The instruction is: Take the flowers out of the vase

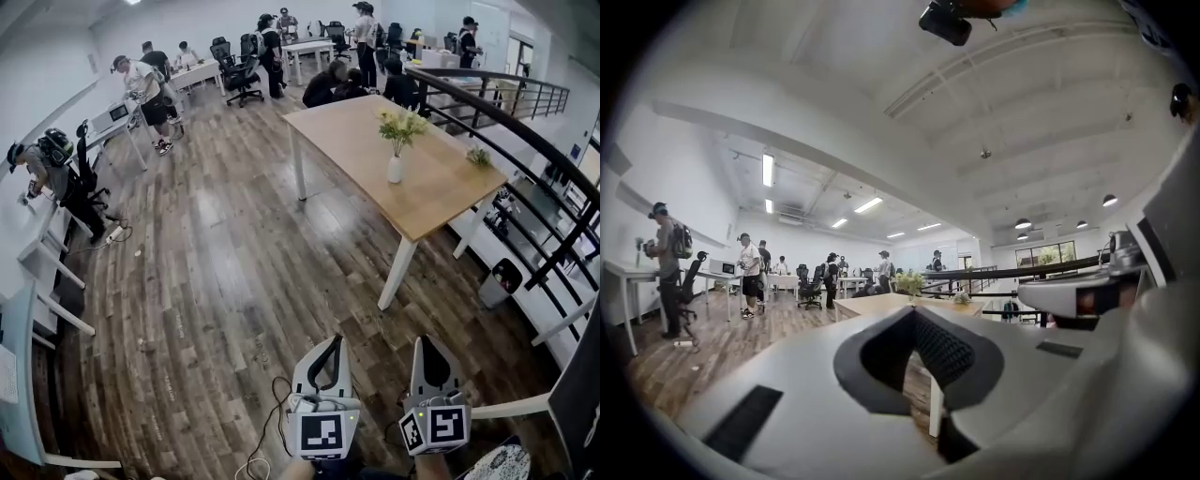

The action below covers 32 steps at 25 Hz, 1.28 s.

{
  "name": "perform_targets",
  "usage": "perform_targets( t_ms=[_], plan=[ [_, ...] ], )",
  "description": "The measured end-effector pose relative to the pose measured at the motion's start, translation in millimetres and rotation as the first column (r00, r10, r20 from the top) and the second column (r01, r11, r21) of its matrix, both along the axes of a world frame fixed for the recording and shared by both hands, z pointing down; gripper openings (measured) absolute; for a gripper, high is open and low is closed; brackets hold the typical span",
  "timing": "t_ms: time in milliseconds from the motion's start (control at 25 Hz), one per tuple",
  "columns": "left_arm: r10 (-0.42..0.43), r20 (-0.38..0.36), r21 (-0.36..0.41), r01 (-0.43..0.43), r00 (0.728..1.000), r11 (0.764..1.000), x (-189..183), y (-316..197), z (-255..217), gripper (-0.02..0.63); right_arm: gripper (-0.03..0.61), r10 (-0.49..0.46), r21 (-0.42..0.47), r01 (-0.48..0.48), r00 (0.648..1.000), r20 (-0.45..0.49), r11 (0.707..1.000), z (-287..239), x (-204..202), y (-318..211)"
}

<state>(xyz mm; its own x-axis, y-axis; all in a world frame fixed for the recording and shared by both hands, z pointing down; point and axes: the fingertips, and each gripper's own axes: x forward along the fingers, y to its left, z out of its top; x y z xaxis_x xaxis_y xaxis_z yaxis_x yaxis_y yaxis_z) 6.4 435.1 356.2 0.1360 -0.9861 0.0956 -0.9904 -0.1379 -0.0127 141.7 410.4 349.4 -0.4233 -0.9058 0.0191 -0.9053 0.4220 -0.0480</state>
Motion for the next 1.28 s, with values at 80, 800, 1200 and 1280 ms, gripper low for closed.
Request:
perform_targets(
  t_ms=[80, 800, 1200, 1280],
  plan=[
    [0.006, -0.003, 0.003, -0.006, 1.000, 1.000, -5.6, -13.7, -0.4, 0.014, -0.005, 0.004, -0.003, -0.004, 1.000, 0.001, 1.000, 0.1, -6.7, -13.6],
    [0.033, -0.017, -0.002, -0.033, 0.999, 0.999, -37.2, -73.5, 7.3, 0.014, -0.005, 0.024, -0.028, -0.023, 1.000, 0.010, 0.999, 13.8, -40.4, -69.8],
    [0.000, -0.008, 0.008, 0.000, 1.000, 1.000, -47.8, -115.2, 10.9, 0.014, -0.005, -0.014, -0.041, 0.014, 1.000, 0.002, 0.999, 15.4, -53.2, -115.4],
    [-0.012, -0.003, 0.019, 0.012, 1.000, 1.000, -49.7, -126.8, 9.2, 0.014, -0.005, -0.026, -0.043, 0.026, 1.000, 0.007, 0.999, 14.4, -54.6, -127.9]
  ],
)
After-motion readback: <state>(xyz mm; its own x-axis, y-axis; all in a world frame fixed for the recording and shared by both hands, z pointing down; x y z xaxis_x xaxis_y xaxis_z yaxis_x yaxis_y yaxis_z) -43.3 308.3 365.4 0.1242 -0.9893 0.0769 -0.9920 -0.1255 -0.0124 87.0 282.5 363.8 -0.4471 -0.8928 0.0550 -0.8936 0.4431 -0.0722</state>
